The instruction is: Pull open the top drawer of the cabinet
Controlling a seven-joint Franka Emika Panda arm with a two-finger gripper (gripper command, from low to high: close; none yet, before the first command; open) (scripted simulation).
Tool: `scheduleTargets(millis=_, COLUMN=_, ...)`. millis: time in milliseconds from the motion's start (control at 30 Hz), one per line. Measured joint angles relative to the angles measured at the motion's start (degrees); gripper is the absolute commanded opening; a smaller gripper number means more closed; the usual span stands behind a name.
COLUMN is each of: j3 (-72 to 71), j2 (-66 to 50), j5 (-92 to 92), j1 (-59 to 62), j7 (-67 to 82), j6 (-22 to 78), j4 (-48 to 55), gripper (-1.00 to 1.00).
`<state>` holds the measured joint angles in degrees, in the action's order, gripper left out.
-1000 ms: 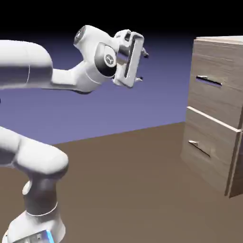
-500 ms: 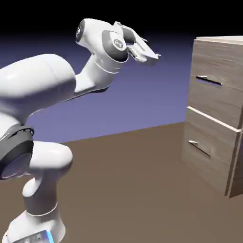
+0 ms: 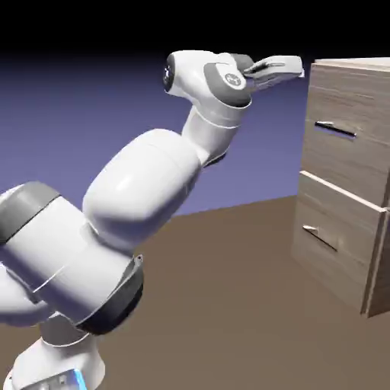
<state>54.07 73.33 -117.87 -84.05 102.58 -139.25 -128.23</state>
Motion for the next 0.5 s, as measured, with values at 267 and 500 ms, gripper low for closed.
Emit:
scheduleTargets(millis=267, j3=7.4, j2=5.6, j5=-16.2, j1=-11.5, j7=19.9, j6=4.8, j4=4.5, gripper=0.0)
scheduleTargets(millis=500, j3=13.9, j2=10.5, j5=-30.4, j1=-21.5, j7=37.4, j6=9.0, j4=8.4, gripper=0.0)
